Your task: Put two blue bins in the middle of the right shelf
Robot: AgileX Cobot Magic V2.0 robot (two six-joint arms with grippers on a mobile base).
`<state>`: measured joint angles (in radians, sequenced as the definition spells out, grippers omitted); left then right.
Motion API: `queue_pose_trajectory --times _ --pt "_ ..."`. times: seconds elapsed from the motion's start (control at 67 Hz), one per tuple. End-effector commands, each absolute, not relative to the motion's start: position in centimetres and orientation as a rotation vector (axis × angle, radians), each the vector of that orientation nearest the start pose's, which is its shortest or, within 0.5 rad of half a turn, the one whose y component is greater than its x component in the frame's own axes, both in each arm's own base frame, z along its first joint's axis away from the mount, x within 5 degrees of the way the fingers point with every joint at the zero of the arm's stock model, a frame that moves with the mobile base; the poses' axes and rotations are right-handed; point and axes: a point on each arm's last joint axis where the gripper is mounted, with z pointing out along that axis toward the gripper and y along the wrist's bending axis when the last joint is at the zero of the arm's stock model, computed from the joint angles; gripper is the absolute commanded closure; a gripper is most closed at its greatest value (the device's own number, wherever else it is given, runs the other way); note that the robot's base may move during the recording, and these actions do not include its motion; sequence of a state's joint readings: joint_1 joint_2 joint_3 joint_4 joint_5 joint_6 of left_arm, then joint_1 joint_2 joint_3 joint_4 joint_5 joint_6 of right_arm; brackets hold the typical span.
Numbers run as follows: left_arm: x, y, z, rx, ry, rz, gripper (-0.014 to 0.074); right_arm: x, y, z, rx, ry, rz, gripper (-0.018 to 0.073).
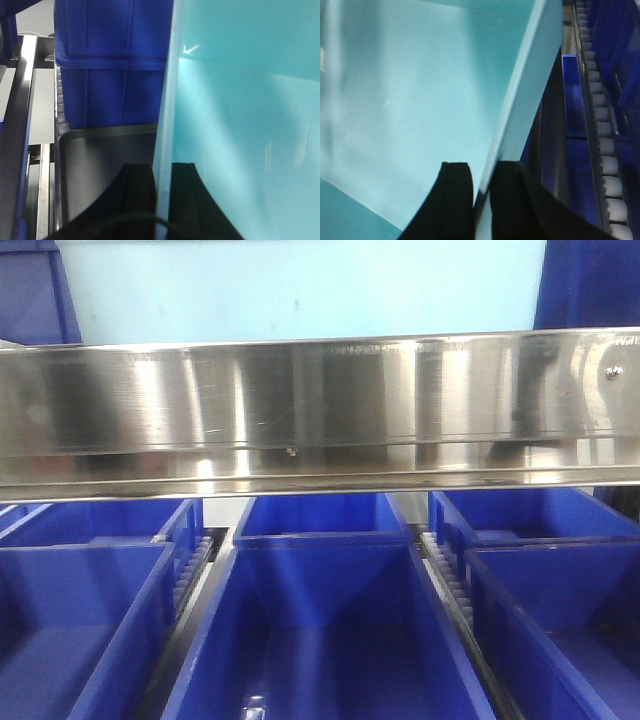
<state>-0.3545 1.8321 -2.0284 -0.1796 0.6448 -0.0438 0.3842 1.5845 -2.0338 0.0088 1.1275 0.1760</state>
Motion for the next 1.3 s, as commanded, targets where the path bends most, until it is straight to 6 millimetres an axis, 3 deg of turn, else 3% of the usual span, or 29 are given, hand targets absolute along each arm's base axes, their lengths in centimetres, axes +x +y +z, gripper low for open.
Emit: queue_pose_trajectory --times 0.0,0.373,0.791,1.104,1.283 --pt "39.9 -15.9 45.6 0.211 1.870 -0.488 0.0707 29.3 12.5 51.1 -0.268 2.104 0.367 0.0713" --pt "39.7 -15.8 45.3 0.223 1.915 -0.487 0.0707 29.3 12.5 51.1 -0.268 2.104 0.367 0.0713" --pt "35.1 -14.2 47.9 0.289 2.045 -0.437 0.0707 29.7 12.6 51.0 -0.283 2.090 0.360 0.0713" --pt "32.9 -13.3 47.2 0.348 2.258 -0.364 0.0707 32.2 13.6 48.5 -0.303 2.166 0.330 0.0713" --pt "32.7 -13.5 47.2 0.349 2.268 -0.411 0.0707 33.4 13.5 47.5 -0.307 2.186 0.247 0.0713"
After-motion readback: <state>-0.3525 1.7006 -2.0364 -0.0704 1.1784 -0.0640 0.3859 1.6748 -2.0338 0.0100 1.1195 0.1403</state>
